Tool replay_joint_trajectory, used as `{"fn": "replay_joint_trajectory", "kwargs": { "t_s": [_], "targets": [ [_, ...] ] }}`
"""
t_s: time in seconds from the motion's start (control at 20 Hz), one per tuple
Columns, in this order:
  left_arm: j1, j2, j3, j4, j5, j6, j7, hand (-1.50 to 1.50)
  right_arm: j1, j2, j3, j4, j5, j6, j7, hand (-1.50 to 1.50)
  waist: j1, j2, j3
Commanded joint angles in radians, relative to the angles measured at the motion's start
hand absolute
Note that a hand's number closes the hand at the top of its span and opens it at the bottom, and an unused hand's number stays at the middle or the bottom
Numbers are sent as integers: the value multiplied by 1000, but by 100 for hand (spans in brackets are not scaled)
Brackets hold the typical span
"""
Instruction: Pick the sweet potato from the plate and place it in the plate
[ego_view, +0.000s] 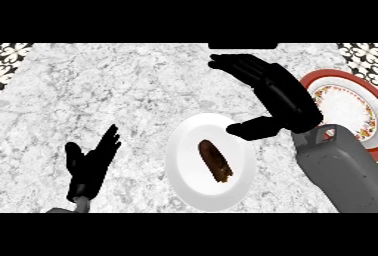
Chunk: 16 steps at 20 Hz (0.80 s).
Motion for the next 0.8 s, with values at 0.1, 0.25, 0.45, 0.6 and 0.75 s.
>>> {"fn": "replay_joint_trajectory", "kwargs": {
  "t_s": [0.1,0.25,0.45,0.6,0.75],
  "targets": [
    [-25,-1,18,10,10,-6,23,0,-82,-80,149,-72,101,265,248,-150,-9,-6,-2],
    [20,-7,3,-13,-4,1,5,0,-98,-55,236,-117,148,369,379,-150,-1,-7,-2],
    [4,-35,9,16,-13,9,-12,0,-115,42,330,-183,208,468,574,-150,-5,-4,-1],
    [-18,-29,23,41,-15,-27,-17,0,-73,45,311,-180,241,519,600,-150,-5,1,0],
    [-12,-20,48,69,-22,-46,-32,0,-44,125,356,-130,312,521,609,-150,1,3,1]
  ]
}}
